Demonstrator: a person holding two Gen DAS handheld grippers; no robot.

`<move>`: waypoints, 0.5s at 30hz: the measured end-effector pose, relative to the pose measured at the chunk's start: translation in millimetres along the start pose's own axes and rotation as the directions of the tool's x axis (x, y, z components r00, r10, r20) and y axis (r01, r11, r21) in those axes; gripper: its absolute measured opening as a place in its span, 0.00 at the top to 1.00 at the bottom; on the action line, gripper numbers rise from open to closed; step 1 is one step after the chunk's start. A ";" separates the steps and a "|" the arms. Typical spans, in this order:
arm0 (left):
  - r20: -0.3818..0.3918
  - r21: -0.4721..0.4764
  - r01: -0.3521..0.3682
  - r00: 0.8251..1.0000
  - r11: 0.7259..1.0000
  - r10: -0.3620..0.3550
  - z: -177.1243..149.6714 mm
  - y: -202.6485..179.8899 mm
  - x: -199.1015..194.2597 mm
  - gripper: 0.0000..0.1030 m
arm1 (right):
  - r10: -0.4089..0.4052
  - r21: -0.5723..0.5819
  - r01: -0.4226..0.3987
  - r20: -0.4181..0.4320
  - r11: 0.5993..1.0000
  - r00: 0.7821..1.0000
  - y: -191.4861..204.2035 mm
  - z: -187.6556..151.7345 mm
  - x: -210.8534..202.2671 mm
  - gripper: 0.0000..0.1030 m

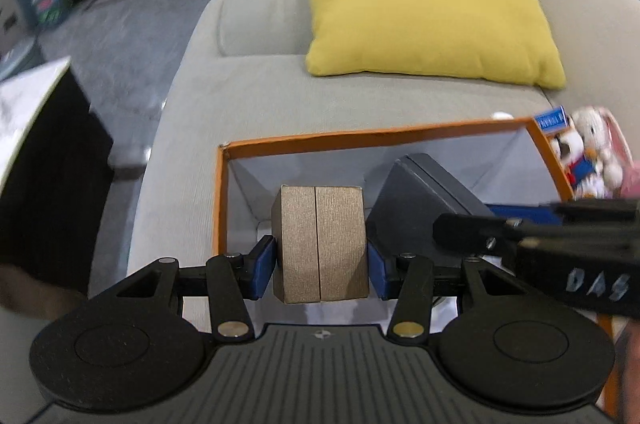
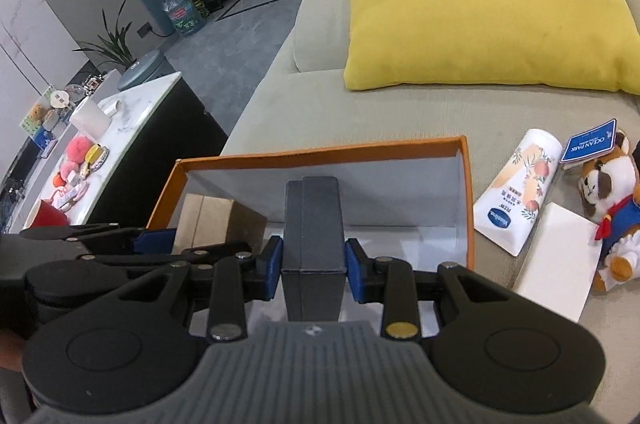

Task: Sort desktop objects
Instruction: 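Carry both boxes to the orange box while the left tool releases the brown box inside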

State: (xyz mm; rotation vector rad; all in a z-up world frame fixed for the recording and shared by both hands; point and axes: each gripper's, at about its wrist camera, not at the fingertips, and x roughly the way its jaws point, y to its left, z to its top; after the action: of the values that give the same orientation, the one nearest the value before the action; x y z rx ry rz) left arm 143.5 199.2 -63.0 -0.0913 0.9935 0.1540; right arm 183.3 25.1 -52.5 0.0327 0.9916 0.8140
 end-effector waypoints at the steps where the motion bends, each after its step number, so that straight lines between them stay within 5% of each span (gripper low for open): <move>1: 0.009 0.036 -0.015 1.000 0.999 0.015 -2.4 -4.7 0.5 0.46 | 0.012 0.005 -0.012 -0.002 1.000 1.000 -1.5 -0.1 -2.2 0.66; 15: -0.026 0.241 -0.133 0.989 0.961 0.144 -10.3 -42.8 24.1 0.48 | -0.053 -0.043 0.053 0.016 0.998 0.998 -4.0 1.3 -10.3 0.66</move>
State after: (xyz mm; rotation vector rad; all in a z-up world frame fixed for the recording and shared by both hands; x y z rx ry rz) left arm 155.3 157.6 -88.6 0.1964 1.0553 0.1603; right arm 183.7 16.3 -45.8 -0.0246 0.9568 0.7852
